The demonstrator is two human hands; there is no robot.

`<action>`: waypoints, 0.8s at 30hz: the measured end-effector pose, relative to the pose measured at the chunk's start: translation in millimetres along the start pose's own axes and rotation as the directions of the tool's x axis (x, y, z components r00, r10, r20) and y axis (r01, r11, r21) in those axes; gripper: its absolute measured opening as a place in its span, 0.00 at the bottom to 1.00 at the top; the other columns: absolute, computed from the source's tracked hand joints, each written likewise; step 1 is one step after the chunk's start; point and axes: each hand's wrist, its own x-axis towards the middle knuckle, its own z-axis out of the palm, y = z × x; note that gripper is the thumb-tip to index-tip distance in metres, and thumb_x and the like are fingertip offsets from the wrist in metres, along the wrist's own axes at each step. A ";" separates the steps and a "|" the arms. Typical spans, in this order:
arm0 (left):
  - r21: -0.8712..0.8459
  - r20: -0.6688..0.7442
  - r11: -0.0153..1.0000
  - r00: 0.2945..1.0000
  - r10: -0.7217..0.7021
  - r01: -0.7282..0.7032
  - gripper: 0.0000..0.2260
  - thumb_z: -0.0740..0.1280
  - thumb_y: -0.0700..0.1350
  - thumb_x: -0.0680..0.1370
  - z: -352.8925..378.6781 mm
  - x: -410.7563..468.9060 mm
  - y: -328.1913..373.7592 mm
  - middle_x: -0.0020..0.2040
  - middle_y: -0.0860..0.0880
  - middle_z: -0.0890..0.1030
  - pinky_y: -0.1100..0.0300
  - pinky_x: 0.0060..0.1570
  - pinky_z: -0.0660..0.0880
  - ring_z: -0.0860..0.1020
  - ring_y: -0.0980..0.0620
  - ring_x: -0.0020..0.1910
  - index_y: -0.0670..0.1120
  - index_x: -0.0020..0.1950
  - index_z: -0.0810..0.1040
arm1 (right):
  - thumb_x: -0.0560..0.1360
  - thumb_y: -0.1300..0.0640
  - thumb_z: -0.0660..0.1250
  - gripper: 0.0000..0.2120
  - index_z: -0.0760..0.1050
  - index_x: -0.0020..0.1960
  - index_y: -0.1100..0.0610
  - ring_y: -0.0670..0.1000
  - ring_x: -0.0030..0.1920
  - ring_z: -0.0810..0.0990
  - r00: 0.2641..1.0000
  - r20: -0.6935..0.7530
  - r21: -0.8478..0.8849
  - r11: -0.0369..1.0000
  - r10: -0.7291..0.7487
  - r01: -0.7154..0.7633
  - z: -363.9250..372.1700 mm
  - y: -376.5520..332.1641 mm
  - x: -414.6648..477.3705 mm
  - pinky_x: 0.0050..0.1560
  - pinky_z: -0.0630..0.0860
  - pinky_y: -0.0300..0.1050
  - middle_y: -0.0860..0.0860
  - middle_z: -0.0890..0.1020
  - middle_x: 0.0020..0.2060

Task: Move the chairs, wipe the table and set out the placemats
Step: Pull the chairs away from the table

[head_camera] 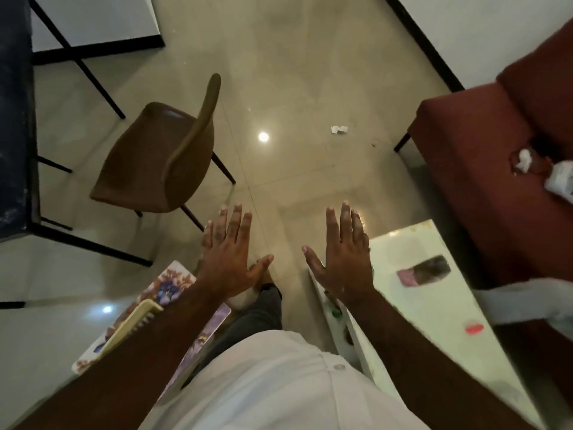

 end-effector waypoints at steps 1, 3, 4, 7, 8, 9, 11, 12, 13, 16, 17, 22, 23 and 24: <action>-0.012 0.010 1.000 1.000 -0.017 0.017 0.50 0.48 0.79 0.79 -5.8 15.4 -4.6 0.88 0.46 0.31 0.33 0.85 0.45 0.33 0.39 0.87 0.48 0.90 0.38 | 0.83 0.29 0.60 0.46 0.50 0.90 0.54 0.66 0.88 0.50 0.999 0.022 -0.009 1.000 -0.023 0.023 -0.3 -1.7 22.0 0.82 0.61 0.68 0.59 0.47 0.89; -0.023 0.015 0.998 0.998 -0.062 0.062 0.50 0.47 0.79 0.79 -16.8 41.0 -12.8 0.88 0.46 0.30 0.32 0.85 0.45 0.32 0.40 0.87 0.48 0.89 0.37 | 0.83 0.29 0.59 0.46 0.50 0.90 0.55 0.66 0.88 0.50 0.997 0.057 -0.033 0.998 -0.052 0.054 -1.5 -7.4 62.1 0.82 0.61 0.68 0.60 0.48 0.89; -0.034 0.017 0.997 0.997 -0.076 0.076 0.51 0.47 0.79 0.79 -24.1 52.5 -15.5 0.87 0.46 0.29 0.32 0.85 0.45 0.31 0.40 0.87 0.48 0.89 0.36 | 0.83 0.29 0.59 0.46 0.50 0.90 0.54 0.66 0.88 0.51 0.995 0.069 -0.041 0.997 -0.067 0.070 -3.2 -11.2 82.4 0.82 0.61 0.69 0.60 0.48 0.89; -0.033 -0.011 0.994 0.994 -0.104 0.104 0.50 0.47 0.80 0.79 -44.6 92.7 -34.0 0.87 0.47 0.27 0.32 0.85 0.45 0.32 0.40 0.87 0.49 0.89 0.34 | 0.83 0.29 0.59 0.47 0.49 0.90 0.54 0.66 0.88 0.51 0.990 0.083 -0.049 0.992 -0.114 0.118 -2.4 -25.9 143.8 0.82 0.62 0.69 0.59 0.47 0.89; -0.025 -0.010 0.995 0.996 -0.094 0.094 0.51 0.47 0.80 0.79 -51.2 99.2 -35.8 0.87 0.47 0.28 0.32 0.85 0.45 0.32 0.40 0.87 0.49 0.89 0.33 | 0.83 0.28 0.59 0.47 0.48 0.90 0.54 0.66 0.88 0.51 0.990 0.078 -0.056 0.991 -0.121 0.126 -3.5 -28.2 152.9 0.82 0.62 0.69 0.59 0.47 0.89; -0.018 -0.011 0.996 0.996 -0.084 0.083 0.51 0.48 0.80 0.79 -58.4 109.1 -41.5 0.87 0.47 0.28 0.32 0.85 0.46 0.33 0.40 0.87 0.49 0.89 0.34 | 0.82 0.29 0.59 0.48 0.48 0.90 0.54 0.66 0.88 0.50 0.988 0.086 -0.048 0.990 -0.130 0.134 -4.7 -32.9 167.3 0.82 0.61 0.69 0.59 0.46 0.89; -0.014 -0.021 0.993 0.993 -0.114 0.114 0.51 0.49 0.79 0.79 -66.0 128.8 -60.9 0.88 0.46 0.31 0.31 0.84 0.48 0.35 0.40 0.88 0.48 0.90 0.38 | 0.83 0.29 0.59 0.48 0.46 0.90 0.54 0.66 0.88 0.49 0.980 0.121 -0.026 0.987 -0.156 0.160 0.2 -46.2 203.2 0.82 0.60 0.69 0.59 0.45 0.89; -0.023 -0.026 0.989 0.988 -0.150 0.149 0.51 0.50 0.79 0.79 -69.3 133.9 -69.0 0.88 0.46 0.32 0.31 0.84 0.49 0.36 0.40 0.88 0.47 0.90 0.40 | 0.83 0.29 0.59 0.48 0.45 0.90 0.53 0.66 0.88 0.48 0.975 0.138 -0.009 0.985 -0.172 0.174 2.2 -54.6 216.7 0.82 0.59 0.68 0.59 0.44 0.89; -0.028 -0.048 0.984 0.983 -0.179 0.178 0.50 0.50 0.79 0.79 -71.2 139.7 -77.2 0.89 0.46 0.33 0.32 0.84 0.49 0.36 0.40 0.88 0.47 0.90 0.41 | 0.83 0.29 0.59 0.48 0.44 0.90 0.53 0.66 0.88 0.48 0.971 0.150 0.006 0.982 -0.185 0.186 2.6 -62.3 229.9 0.83 0.58 0.67 0.58 0.43 0.89; -0.035 -0.088 0.967 0.963 -0.255 0.252 0.50 0.51 0.79 0.80 -83.0 157.6 -96.9 0.89 0.46 0.34 0.32 0.84 0.48 0.37 0.40 0.88 0.48 0.90 0.42 | 0.83 0.29 0.59 0.48 0.44 0.91 0.52 0.65 0.88 0.48 0.955 0.151 0.007 0.966 -0.256 0.258 3.4 -83.1 272.6 0.82 0.60 0.67 0.57 0.43 0.89; -0.046 -0.084 0.961 0.958 -0.275 0.272 0.50 0.51 0.79 0.79 -87.7 164.2 -102.4 0.89 0.46 0.34 0.31 0.84 0.49 0.37 0.40 0.88 0.48 0.90 0.42 | 0.83 0.28 0.59 0.48 0.45 0.90 0.52 0.65 0.88 0.49 0.948 0.159 0.010 0.961 -0.276 0.278 5.0 -88.1 287.5 0.82 0.61 0.67 0.58 0.44 0.89; -0.064 -0.088 0.916 0.912 -0.400 0.396 0.51 0.52 0.79 0.79 -99.9 192.8 -128.6 0.89 0.46 0.33 0.33 0.85 0.47 0.36 0.41 0.88 0.48 0.90 0.40 | 0.83 0.28 0.58 0.47 0.46 0.90 0.53 0.65 0.88 0.49 0.912 0.185 0.026 0.929 -0.367 0.368 9.3 -114.8 359.4 0.83 0.58 0.66 0.58 0.44 0.89; -0.072 -0.103 0.903 0.897 -0.429 0.423 0.51 0.52 0.79 0.79 -102.7 201.6 -133.8 0.89 0.46 0.33 0.33 0.85 0.47 0.36 0.41 0.88 0.48 0.90 0.40 | 0.83 0.28 0.58 0.47 0.47 0.90 0.53 0.65 0.88 0.49 0.903 0.183 0.029 0.921 -0.388 0.389 10.3 -120.6 376.4 0.83 0.58 0.66 0.58 0.45 0.89; -0.081 -0.114 0.890 0.883 -0.456 0.449 0.51 0.52 0.79 0.79 -106.1 211.8 -139.4 0.89 0.46 0.34 0.34 0.85 0.47 0.36 0.41 0.88 0.48 0.90 0.40 | 0.83 0.28 0.57 0.47 0.48 0.90 0.53 0.65 0.88 0.50 0.895 0.182 0.038 0.912 -0.407 0.408 11.1 -126.8 394.8 0.83 0.59 0.66 0.58 0.45 0.89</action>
